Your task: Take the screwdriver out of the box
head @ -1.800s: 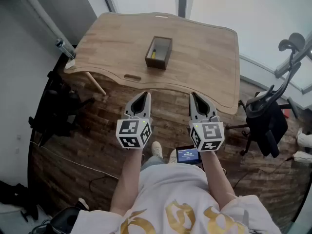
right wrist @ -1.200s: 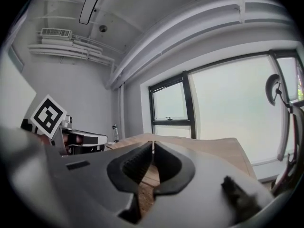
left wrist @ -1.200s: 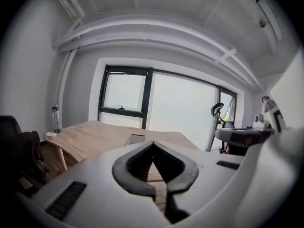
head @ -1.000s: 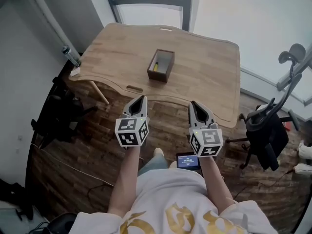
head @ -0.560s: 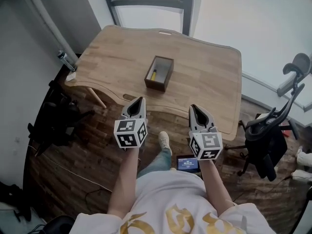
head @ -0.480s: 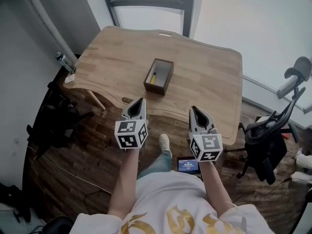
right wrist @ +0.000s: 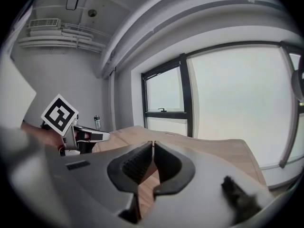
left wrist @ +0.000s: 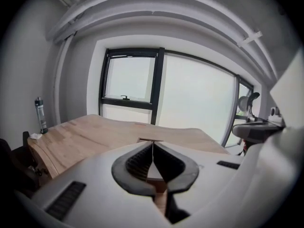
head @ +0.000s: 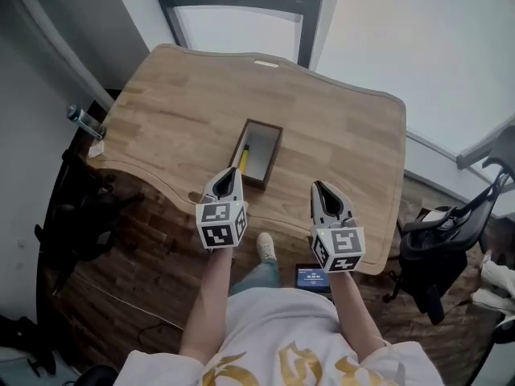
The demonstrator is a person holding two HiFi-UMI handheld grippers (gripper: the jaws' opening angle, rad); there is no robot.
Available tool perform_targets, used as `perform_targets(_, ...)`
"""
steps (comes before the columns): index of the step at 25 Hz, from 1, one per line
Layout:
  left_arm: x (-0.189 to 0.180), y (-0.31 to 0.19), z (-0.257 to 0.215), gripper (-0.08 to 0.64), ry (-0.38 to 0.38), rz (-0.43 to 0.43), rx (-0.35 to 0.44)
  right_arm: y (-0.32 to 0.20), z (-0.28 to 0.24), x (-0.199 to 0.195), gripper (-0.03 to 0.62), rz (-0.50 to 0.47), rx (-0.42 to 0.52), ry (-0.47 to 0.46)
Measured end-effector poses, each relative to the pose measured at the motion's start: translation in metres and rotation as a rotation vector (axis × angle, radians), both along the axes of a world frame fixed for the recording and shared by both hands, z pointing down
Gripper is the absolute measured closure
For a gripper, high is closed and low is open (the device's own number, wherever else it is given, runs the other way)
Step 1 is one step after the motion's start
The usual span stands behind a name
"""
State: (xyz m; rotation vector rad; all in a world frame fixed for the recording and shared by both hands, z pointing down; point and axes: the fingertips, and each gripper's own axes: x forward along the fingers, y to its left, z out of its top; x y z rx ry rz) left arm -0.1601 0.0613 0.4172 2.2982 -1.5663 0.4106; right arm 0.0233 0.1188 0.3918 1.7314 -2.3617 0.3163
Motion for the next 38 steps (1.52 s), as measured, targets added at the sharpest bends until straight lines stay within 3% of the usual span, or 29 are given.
perform_targets(14,0.01,-0.079,0.051,0.546,0.002,0.026,-0.131,-0.095,0.041,0.0,0.558,0.017,-0.096,-0.013)
perform_targets(38,0.024,-0.092,0.085,0.545,-0.033,-0.048,-0.273,-0.133,0.058,-0.004,0.558,-0.112,-0.169,-0.019)
